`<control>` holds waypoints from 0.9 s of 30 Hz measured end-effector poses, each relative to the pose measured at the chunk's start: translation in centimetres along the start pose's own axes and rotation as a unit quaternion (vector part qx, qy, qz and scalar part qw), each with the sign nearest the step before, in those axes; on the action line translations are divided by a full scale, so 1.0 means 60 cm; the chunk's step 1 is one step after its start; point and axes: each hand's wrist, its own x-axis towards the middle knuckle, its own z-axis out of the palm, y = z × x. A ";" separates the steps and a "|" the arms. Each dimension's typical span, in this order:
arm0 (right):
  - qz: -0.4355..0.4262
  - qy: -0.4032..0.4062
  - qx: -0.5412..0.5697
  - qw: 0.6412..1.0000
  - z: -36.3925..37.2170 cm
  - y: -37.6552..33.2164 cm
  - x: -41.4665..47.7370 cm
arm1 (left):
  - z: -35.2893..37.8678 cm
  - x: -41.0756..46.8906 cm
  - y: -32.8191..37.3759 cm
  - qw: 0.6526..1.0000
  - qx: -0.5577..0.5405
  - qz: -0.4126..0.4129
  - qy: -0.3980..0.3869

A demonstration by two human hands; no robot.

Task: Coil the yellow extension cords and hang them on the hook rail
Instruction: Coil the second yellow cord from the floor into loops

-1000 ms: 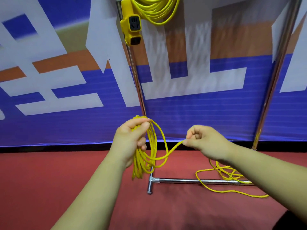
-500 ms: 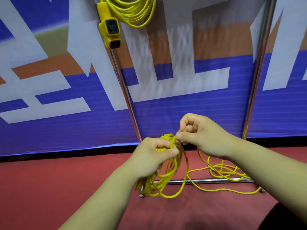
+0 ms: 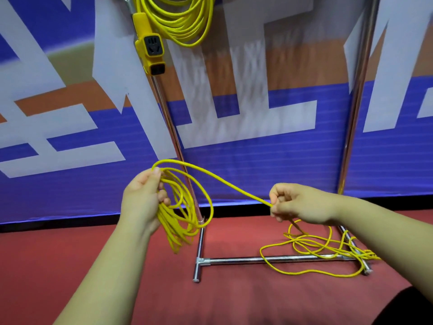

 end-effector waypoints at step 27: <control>0.085 0.114 0.309 0.940 0.056 -0.107 -0.007 | 0.053 -0.087 -0.043 0.978 0.074 -0.031 -0.194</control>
